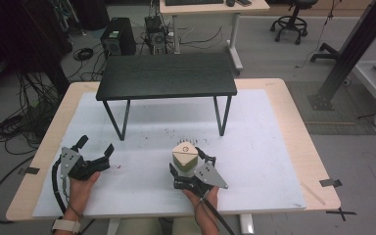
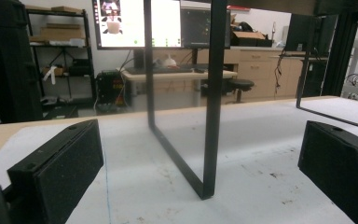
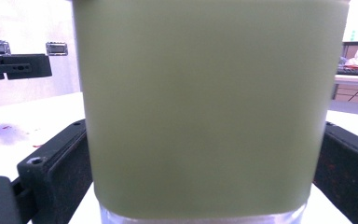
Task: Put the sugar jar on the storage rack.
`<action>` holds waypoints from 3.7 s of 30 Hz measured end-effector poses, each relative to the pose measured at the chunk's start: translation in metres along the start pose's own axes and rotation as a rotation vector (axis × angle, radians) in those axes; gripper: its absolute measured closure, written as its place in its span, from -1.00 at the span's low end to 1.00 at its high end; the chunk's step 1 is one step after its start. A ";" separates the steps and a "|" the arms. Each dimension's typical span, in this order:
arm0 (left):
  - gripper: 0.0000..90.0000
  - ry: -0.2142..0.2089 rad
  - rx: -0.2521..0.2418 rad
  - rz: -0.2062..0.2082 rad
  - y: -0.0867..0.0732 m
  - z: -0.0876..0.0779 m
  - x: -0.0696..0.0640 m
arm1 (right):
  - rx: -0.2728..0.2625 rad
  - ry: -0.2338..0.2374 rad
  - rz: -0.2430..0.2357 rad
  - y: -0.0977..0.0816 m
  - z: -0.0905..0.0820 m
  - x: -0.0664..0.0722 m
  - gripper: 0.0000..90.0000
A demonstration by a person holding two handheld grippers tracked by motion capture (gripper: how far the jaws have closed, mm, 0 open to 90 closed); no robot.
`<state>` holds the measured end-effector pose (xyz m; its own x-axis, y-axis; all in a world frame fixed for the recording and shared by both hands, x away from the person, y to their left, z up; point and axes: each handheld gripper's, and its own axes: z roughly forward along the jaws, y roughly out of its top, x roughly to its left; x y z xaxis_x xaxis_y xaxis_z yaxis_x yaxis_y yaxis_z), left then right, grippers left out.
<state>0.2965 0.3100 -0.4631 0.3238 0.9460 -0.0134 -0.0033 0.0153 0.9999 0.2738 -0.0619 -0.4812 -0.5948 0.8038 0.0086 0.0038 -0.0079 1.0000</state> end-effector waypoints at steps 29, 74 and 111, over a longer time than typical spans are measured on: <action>-1.00 0.001 0.000 0.001 0.000 0.000 0.000 | -0.011 0.002 -0.006 0.000 -0.001 0.000 -0.83; -1.00 0.001 0.000 0.000 0.000 0.000 0.000 | -0.027 0.020 -0.020 -0.001 -0.002 0.001 -0.34; -1.00 0.000 0.000 0.000 0.000 0.000 0.000 | -0.026 0.021 -0.019 -0.001 -0.002 0.001 -0.34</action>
<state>0.2965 0.3100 -0.4630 0.3234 0.9462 -0.0134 -0.0029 0.0152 0.9999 0.2712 -0.0624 -0.4819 -0.6117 0.7910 -0.0109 -0.0287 -0.0083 0.9996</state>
